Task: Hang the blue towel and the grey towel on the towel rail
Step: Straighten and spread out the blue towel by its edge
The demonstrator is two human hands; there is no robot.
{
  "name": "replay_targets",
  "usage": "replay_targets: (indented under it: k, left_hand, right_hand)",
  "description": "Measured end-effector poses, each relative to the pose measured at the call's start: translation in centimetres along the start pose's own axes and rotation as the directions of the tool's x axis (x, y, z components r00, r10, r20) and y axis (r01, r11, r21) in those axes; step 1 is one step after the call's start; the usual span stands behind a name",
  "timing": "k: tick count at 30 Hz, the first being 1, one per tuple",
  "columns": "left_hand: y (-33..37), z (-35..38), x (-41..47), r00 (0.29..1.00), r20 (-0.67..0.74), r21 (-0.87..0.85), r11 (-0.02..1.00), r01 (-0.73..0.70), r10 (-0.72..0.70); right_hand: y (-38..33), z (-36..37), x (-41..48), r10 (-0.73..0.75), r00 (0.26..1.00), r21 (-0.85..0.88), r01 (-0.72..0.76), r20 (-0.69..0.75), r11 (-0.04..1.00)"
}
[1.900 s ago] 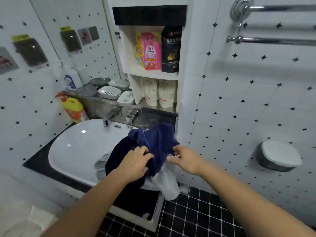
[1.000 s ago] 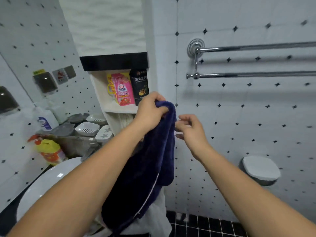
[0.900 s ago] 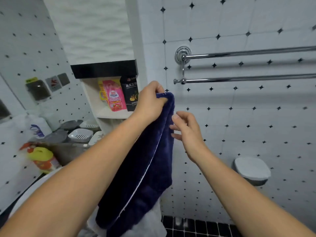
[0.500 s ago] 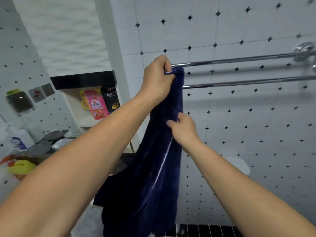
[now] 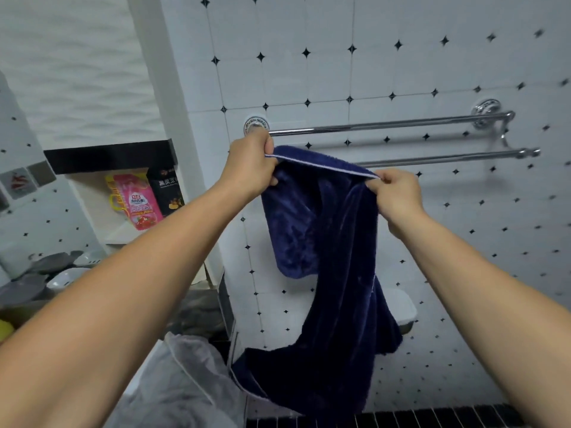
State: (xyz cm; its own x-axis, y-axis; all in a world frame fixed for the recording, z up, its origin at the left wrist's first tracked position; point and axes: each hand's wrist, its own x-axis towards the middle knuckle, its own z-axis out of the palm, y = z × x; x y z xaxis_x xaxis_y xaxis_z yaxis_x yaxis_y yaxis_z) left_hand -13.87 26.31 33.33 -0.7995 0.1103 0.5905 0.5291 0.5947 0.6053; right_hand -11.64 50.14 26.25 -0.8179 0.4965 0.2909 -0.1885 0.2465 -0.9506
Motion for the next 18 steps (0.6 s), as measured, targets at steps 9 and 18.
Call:
replay_targets:
  k: [9, 18]
  left_hand:
    - [2.2, 3.9, -0.8, 0.981, 0.121, 0.039, 0.987, -0.158, 0.153]
    - [0.4, 6.9, -2.9, 0.940, 0.326, -0.158, 0.986, -0.050, 0.100]
  right_hand:
    - [-1.1, 0.8, -2.5, -0.191, 0.902, 0.012, 0.202, 0.387, 0.979]
    - [0.3, 0.7, -2.0, -0.249, 0.926, -0.107, 0.289, 0.285, 0.951]
